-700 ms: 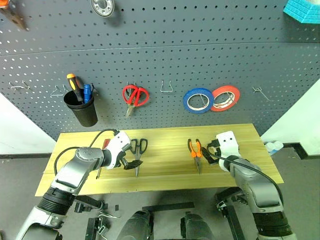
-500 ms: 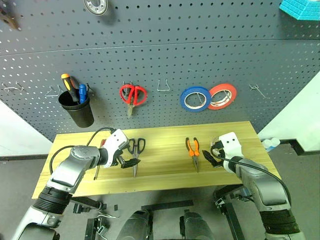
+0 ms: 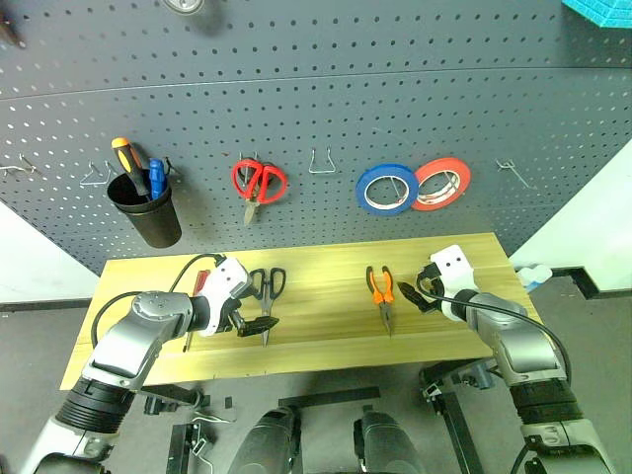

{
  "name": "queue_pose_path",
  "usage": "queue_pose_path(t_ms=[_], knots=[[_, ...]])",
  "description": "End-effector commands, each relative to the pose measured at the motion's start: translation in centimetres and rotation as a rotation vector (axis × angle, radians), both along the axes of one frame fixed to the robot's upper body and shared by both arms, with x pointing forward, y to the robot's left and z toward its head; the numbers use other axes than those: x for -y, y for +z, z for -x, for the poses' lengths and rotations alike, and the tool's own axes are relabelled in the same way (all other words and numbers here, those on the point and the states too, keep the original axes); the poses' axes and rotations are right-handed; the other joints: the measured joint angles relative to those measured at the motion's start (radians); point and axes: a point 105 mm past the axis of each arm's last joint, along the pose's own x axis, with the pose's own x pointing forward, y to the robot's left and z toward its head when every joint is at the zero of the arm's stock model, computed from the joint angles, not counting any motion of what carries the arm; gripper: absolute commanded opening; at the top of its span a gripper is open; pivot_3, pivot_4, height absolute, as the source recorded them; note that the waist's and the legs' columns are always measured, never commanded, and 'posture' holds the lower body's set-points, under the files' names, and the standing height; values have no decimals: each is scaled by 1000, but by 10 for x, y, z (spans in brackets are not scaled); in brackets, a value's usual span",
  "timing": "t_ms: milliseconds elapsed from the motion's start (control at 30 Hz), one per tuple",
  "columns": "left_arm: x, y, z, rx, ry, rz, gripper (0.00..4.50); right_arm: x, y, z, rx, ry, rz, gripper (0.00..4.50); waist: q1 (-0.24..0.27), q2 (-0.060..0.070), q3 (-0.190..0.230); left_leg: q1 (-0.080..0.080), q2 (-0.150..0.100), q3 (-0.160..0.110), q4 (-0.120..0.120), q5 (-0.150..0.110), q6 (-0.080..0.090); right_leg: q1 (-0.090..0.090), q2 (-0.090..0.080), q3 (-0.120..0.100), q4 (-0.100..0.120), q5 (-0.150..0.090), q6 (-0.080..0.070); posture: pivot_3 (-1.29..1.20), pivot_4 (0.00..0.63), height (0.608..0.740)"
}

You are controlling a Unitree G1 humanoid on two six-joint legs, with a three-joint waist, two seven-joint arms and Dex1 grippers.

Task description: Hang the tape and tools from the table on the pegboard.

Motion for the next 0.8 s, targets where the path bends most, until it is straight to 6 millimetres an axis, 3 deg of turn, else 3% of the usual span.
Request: queue_pose_path(t_ms=[33, 367, 800], knots=[[0, 12, 2, 28, -10, 12, 4429, 9, 4, -7, 23, -26, 39, 4500, 0, 1, 8, 0, 0, 0, 0, 0, 0, 0, 0, 0, 0, 0, 0, 26, 212, 740], [3, 20, 8, 23, -20, 19, 4429, 27, -17, -12, -52, -95, 96, 4500, -3, -1, 49, -2, 0, 0, 0, 0, 0, -2, 0, 0, 1, 0, 0, 30, 265, 740], [0, 19, 27, -13, 7, 31, 4429, 29, -20, -22, -60, -75, 109, 4500, -5, -5, 79, -3, 0, 1, 0, 0, 0, -3, -1, 0, 1, 0, 0, 51, 294, 740]])
